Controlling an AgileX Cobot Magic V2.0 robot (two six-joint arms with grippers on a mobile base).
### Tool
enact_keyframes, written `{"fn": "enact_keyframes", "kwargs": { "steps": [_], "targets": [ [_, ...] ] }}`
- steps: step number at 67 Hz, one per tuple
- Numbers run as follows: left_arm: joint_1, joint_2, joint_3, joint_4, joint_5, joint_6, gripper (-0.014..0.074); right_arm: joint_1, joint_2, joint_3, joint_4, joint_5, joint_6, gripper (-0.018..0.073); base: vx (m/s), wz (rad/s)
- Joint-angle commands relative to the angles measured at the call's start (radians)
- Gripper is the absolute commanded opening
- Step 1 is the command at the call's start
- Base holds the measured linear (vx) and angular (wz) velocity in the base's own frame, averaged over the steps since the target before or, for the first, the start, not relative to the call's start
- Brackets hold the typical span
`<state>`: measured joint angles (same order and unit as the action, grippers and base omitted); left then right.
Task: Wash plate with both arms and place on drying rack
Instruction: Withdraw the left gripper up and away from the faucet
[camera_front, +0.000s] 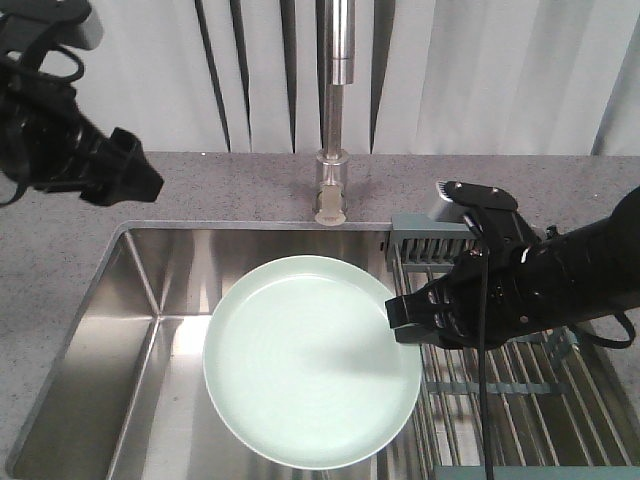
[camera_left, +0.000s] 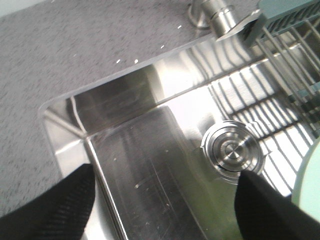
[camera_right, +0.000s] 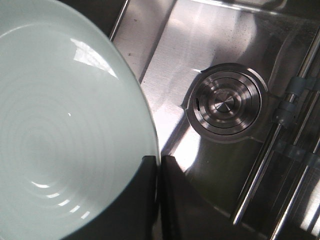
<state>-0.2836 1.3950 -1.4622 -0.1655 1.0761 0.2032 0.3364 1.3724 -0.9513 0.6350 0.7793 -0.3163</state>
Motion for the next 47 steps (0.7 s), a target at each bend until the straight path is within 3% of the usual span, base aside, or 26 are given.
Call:
{"fn": "enact_keyframes", "kwargs": {
  "steps": [1, 18, 25, 38, 47],
  "targets": [
    [-0.001, -0.121, 0.089, 0.002, -0.111, -0.024, 0.0534, -0.002, -0.033, -0.031, 0.028, -0.023, -0.007, -0.0001, 0.00, 0.00],
    [-0.001, -0.324, 0.330, 0.013, -0.181, -0.070, 0.0534, -0.002, -0.033, -0.031, 0.028, -0.023, -0.007, -0.0001, 0.00, 0.00],
    [-0.001, -0.393, 0.404, 0.062, -0.206, -0.152, 0.0534, -0.002, -0.033, -0.031, 0.028, -0.023, -0.007, -0.0001, 0.00, 0.00],
    [-0.001, -0.511, 0.520, 0.219, -0.210, -0.330, 0.0534, -0.002, -0.033, -0.031, 0.028, -0.023, -0.007, -0.0001, 0.00, 0.00],
    [-0.001, -0.599, 0.588, 0.238, -0.210, -0.377, 0.0534, -0.002, -0.033, -0.031, 0.028, -0.023, -0.007, -0.0001, 0.00, 0.00]
  ]
}}
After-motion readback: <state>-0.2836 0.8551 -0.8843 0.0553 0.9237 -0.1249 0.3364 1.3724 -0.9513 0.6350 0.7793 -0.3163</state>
